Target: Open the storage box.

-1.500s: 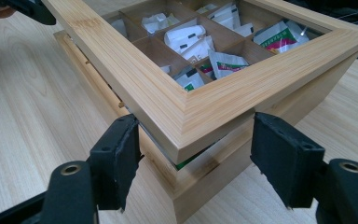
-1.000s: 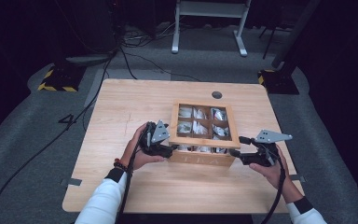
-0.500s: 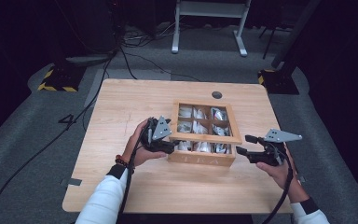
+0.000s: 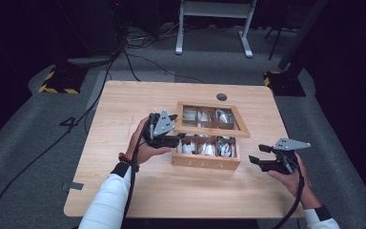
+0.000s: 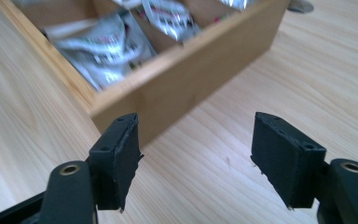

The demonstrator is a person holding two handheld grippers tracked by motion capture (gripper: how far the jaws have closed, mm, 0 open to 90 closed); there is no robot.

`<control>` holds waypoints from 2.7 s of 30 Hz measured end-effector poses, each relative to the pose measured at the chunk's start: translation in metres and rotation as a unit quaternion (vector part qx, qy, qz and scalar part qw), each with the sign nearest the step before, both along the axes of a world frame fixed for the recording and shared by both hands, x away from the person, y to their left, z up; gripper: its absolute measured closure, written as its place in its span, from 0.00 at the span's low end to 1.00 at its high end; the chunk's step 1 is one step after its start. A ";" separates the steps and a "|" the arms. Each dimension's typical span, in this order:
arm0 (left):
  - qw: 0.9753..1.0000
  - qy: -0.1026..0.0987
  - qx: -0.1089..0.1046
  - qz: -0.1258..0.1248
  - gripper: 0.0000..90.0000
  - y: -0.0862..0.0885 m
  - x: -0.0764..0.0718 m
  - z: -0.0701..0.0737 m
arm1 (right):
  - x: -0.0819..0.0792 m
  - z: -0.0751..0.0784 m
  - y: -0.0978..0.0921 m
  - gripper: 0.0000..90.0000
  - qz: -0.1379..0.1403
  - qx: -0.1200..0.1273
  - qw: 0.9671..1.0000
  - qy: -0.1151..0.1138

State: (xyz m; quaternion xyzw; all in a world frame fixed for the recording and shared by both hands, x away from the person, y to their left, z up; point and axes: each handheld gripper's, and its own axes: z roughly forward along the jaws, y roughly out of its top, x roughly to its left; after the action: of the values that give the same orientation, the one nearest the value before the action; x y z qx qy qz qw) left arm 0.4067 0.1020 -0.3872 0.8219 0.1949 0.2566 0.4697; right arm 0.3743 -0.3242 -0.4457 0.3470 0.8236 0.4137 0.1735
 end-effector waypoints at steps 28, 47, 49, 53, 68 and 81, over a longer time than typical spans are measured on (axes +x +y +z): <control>1.000 0.000 -0.025 -0.004 0.51 -0.001 0.018 0.022 | 0.001 -0.037 -0.015 0.36 -0.004 -0.027 0.999 0.039; 0.999 0.018 -0.044 0.010 0.58 -0.001 0.047 0.048 | 0.003 -0.045 -0.010 0.37 -0.008 -0.033 0.998 0.044; 0.999 0.019 -0.049 0.013 0.59 -0.001 0.050 0.050 | 0.004 -0.045 -0.009 0.37 -0.006 -0.038 0.998 0.043; 0.998 0.022 -0.056 0.016 0.60 -0.001 0.056 0.053 | 0.003 -0.046 -0.008 0.37 -0.003 -0.039 0.998 0.044; 0.996 0.024 -0.081 0.024 0.60 0.000 0.072 0.060 | 0.002 -0.049 -0.005 0.37 0.014 -0.040 0.998 0.049; 0.993 0.031 -0.105 0.041 0.60 -0.003 0.089 0.066 | 0.001 -0.053 -0.002 0.35 0.028 -0.046 0.998 0.042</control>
State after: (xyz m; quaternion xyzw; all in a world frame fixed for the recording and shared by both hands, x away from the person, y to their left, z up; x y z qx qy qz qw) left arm 0.4961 0.0994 -0.3208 0.7668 0.2692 0.2282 0.5362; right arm 0.3750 -0.3265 -0.4992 0.3325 0.8577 0.3654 0.1425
